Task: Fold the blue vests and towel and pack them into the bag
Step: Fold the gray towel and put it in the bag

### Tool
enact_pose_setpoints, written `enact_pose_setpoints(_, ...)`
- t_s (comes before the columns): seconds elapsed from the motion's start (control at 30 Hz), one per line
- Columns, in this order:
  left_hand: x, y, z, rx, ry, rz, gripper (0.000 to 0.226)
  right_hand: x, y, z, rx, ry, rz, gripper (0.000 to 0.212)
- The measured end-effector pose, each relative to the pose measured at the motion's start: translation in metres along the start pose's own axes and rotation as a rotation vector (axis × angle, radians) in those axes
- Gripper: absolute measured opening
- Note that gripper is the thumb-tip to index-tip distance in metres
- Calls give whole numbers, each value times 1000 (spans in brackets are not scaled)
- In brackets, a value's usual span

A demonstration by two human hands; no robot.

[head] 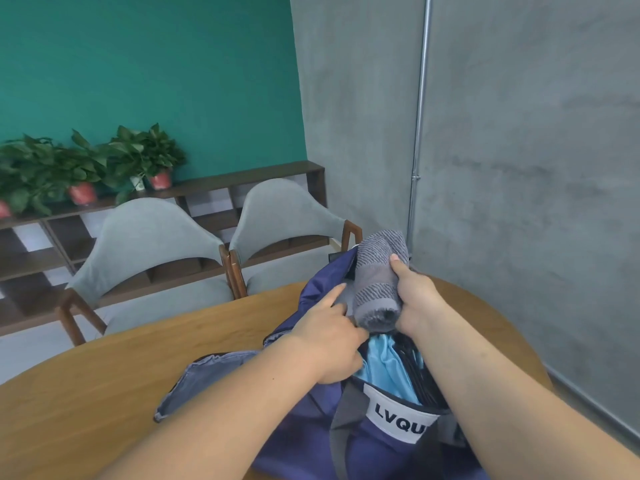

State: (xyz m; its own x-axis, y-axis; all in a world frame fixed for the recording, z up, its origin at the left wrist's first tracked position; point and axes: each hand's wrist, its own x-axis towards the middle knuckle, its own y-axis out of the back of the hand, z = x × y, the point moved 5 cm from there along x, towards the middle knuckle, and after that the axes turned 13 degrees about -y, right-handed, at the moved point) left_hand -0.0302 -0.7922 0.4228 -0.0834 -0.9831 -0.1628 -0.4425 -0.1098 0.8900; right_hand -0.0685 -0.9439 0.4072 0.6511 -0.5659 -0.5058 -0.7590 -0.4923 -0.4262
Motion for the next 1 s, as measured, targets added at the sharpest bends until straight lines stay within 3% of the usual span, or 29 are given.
enact_pose_setpoints(0.07,-3,-2,-5,8,19,18,56,-2,0,5,46,-88,-59,38)
enact_pose_setpoints(0.2,-10,-11,-14,4,40,-50,54,-7,16,-6,5,-119,-242,53)
enact_pose_setpoints(0.33,-13,-13,-26,-41,64,-69,49,-10,21,-31,128,166,-398,53)
enact_pose_setpoints(0.37,-14,-12,-26,-30,59,-83,49,-14,19,-33,52,271,-412,53)
enact_pose_setpoints(0.47,-16,-8,-29,28,56,-132,53,-27,12,-23,-486,601,-338,44)
enact_pose_setpoints(0.6,-14,-9,-41,37,58,-141,60,-36,8,-5,-1008,806,-212,37)
enact_pose_setpoints(0.67,-16,-7,-43,31,81,-139,65,-39,7,-6,-1055,842,-168,36)
enact_pose_setpoints(0.77,-18,-5,-45,36,100,-142,62,-35,6,-7,-772,728,-309,42)
enact_pose_setpoints(0.83,-19,-10,-47,31,98,-145,62,-31,1,-2,-923,734,-332,50)
enact_pose_setpoints(0.9,-18,-18,-48,47,96,-156,65,-27,1,-1,-1207,834,-210,54)
enact_pose_setpoints(1.0,-16,-19,-45,122,79,-166,69,-19,4,-14,-1372,996,-40,43)
